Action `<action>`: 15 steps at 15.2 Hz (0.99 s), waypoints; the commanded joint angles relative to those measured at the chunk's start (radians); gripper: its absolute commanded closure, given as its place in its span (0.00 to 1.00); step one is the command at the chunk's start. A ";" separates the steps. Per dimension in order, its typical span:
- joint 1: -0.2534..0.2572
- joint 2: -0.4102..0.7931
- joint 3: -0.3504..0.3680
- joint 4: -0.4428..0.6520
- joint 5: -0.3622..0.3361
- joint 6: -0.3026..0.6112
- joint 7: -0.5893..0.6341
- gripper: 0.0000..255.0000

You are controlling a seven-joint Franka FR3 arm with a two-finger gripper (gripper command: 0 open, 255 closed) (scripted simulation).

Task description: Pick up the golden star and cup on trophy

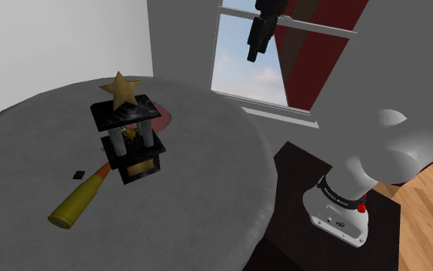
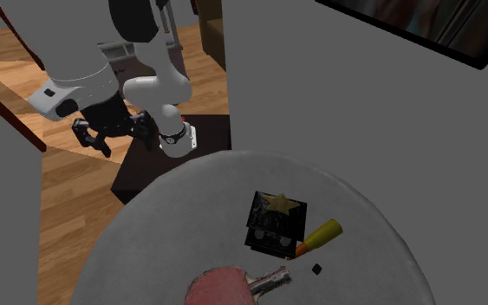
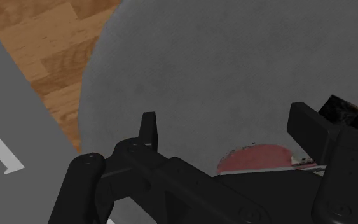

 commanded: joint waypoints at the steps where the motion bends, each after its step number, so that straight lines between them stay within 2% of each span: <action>1: 0.024 0.060 0.018 0.047 0.004 0.015 -0.026 0.00; 15: 0.164 0.459 0.159 0.423 -0.023 0.038 -0.185 0.00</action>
